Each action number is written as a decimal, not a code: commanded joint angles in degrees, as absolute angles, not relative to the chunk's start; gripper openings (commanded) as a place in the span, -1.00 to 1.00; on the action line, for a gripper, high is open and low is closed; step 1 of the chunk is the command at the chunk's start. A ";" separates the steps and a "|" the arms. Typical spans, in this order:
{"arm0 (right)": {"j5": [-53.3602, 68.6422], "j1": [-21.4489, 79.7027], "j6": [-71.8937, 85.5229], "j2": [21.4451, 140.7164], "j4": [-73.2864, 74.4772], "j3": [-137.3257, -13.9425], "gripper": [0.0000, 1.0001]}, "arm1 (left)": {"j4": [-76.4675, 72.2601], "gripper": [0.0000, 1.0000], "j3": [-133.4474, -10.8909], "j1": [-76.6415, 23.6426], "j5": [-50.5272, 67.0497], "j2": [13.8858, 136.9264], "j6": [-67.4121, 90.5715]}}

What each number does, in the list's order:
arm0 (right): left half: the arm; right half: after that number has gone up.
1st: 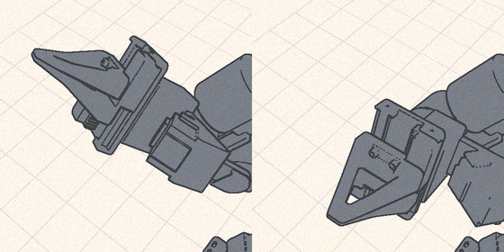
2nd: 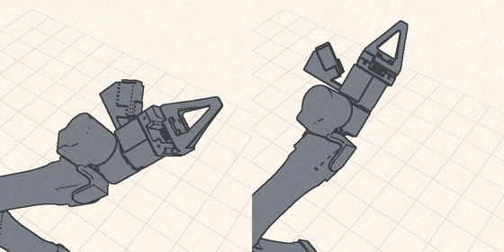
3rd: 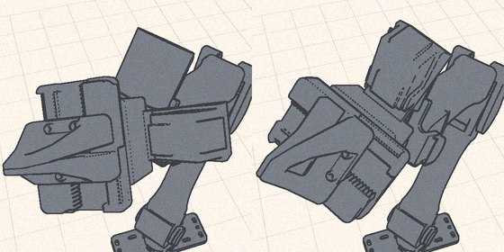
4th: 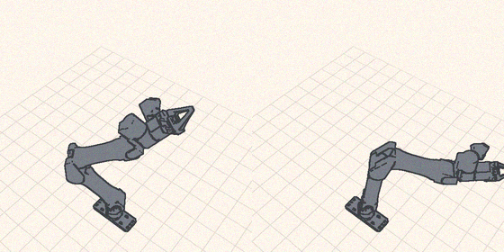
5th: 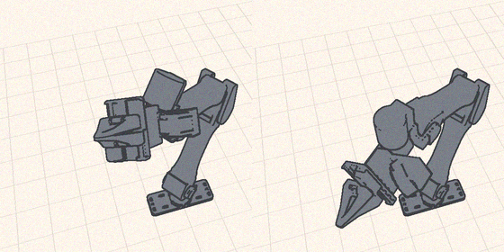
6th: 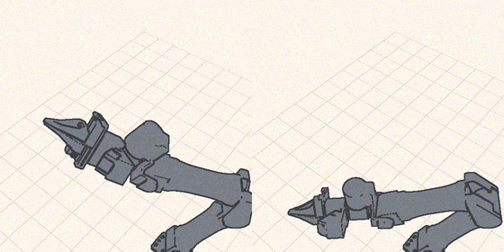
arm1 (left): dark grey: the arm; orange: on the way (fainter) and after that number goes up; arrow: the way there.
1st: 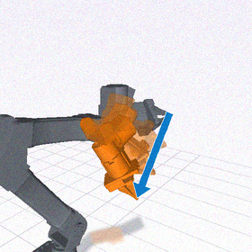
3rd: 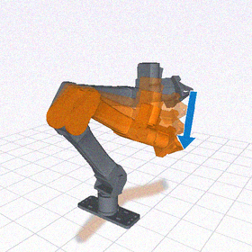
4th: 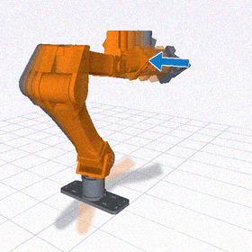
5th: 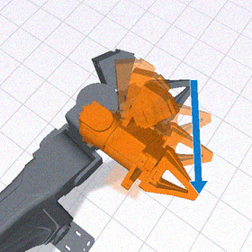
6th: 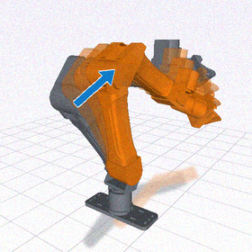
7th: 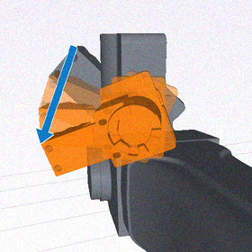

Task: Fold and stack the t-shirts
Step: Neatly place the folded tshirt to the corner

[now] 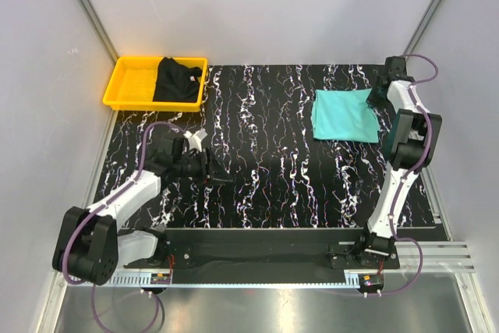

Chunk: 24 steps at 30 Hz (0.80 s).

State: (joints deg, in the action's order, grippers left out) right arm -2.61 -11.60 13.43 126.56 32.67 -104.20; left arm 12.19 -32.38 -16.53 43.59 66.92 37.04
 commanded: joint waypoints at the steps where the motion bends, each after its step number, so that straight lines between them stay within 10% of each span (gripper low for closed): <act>1: -6.76 -11.69 8.53 132.70 30.32 -114.67 -1.00 | 8.26 0.04 -36.21 -16.44 47.11 69.60 34.54; 24: -4.32 -17.05 3.87 163.12 26.37 -159.16 -1.00 | 8.97 0.01 -41.31 -17.31 45.97 76.02 34.72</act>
